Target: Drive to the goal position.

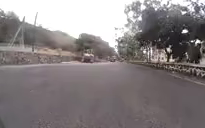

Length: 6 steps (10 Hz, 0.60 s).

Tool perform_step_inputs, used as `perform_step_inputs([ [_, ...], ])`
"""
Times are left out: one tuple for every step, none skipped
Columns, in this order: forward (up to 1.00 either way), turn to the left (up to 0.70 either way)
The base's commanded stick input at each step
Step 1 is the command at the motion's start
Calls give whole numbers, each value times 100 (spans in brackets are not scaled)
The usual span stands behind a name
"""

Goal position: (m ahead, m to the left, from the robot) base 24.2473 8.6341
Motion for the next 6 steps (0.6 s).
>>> perform_step_inputs([
  [70, -9],
  [70, 0],
  [70, 0],
  [70, 0],
  [70, -10],
  [70, -21],
])
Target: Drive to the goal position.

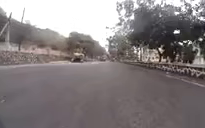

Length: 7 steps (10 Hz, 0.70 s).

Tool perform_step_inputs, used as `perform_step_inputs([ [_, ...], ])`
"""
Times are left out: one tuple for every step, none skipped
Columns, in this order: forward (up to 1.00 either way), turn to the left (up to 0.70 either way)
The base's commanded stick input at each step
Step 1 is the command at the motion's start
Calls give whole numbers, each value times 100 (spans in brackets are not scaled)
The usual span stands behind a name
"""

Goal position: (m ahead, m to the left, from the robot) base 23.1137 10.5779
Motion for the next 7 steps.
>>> perform_step_inputs([
  [70, 0],
  [70, 0],
  [70, 0],
  [70, 0],
  [70, 0],
  [70, -7],
  [70, -18],
])
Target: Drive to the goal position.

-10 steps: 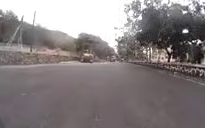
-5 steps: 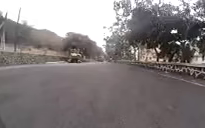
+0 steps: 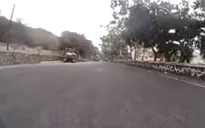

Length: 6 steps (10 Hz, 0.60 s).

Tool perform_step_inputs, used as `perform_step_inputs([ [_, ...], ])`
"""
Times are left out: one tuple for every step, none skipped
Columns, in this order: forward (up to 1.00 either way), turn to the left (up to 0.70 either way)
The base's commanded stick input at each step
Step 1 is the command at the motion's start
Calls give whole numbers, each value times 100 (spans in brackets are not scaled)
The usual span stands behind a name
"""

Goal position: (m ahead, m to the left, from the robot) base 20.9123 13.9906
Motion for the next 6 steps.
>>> perform_step_inputs([
  [70, 0],
  [70, 0],
  [70, 0],
  [70, 0],
  [70, 0],
  [70, 0],
])
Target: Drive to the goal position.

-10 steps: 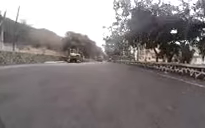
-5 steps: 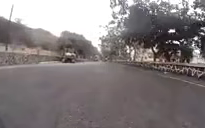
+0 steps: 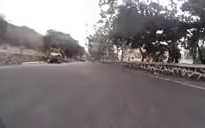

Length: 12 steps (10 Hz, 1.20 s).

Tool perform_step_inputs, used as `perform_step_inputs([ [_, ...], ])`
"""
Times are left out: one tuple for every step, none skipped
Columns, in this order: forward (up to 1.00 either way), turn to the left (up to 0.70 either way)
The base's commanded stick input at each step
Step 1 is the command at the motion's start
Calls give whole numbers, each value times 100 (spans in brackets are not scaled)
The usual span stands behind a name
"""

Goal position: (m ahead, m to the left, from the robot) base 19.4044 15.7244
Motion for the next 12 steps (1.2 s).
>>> perform_step_inputs([
  [70, 0],
  [70, 0],
  [70, 0],
  [70, 0],
  [70, 5],
  [70, 15],
  [70, 26],
  [70, 16],
  [70, 4],
  [70, 0],
  [70, 0],
  [70, 27],
])
